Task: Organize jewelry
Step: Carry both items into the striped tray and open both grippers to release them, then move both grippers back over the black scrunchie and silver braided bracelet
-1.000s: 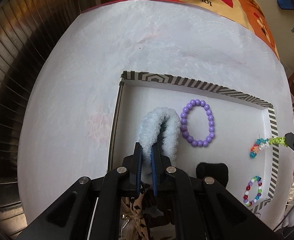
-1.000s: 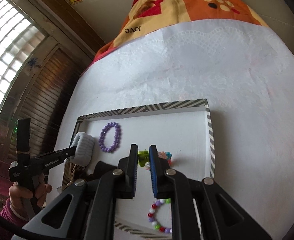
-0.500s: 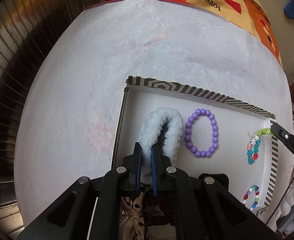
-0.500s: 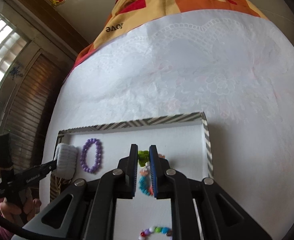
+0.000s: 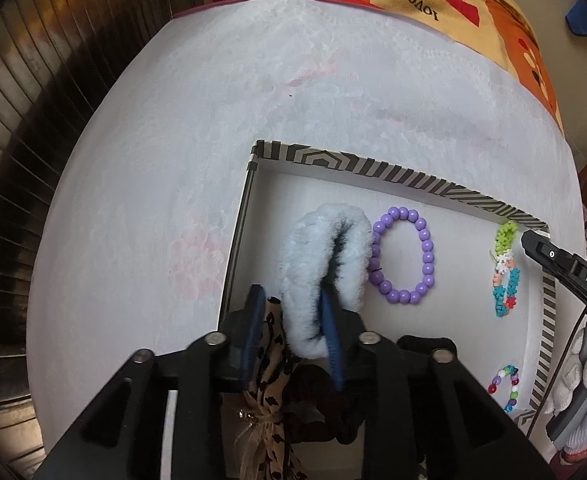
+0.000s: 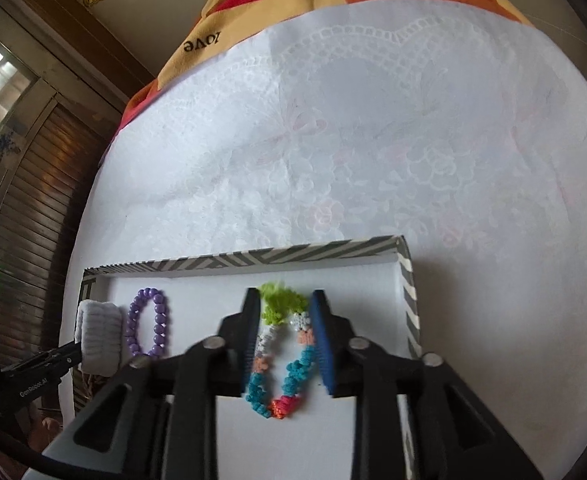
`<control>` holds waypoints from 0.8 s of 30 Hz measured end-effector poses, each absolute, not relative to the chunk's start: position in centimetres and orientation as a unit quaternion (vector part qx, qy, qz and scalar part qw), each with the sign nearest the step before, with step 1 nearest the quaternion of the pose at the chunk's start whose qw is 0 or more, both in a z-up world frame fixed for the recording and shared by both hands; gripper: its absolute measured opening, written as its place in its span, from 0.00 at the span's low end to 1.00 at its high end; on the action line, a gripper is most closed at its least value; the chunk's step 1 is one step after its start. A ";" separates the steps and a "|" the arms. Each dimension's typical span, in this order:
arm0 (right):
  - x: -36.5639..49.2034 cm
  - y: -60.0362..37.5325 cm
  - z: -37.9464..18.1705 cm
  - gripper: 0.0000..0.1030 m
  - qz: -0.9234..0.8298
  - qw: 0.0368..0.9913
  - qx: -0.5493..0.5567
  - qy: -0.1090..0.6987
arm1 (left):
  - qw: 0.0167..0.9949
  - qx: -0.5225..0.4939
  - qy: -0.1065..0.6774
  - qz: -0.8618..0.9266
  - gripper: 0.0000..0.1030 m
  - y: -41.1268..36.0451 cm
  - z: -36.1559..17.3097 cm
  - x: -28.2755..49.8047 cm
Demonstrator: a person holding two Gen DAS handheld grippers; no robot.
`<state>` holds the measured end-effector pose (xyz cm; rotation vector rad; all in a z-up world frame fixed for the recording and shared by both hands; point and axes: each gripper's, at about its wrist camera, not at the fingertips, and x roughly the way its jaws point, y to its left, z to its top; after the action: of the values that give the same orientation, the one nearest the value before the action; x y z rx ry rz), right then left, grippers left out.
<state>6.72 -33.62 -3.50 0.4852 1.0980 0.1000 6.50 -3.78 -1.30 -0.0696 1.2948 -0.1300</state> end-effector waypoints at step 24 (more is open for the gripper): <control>-4.8 -31.5 2.9 0.47 0.041 0.849 0.188 0.493 | 0.831 -0.006 0.553 -0.069 0.26 -4.6 4.1 -0.8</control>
<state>-4.84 -31.50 2.86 0.3964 1.0385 0.0864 -0.79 -4.63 4.14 -0.0137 1.1722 -0.1459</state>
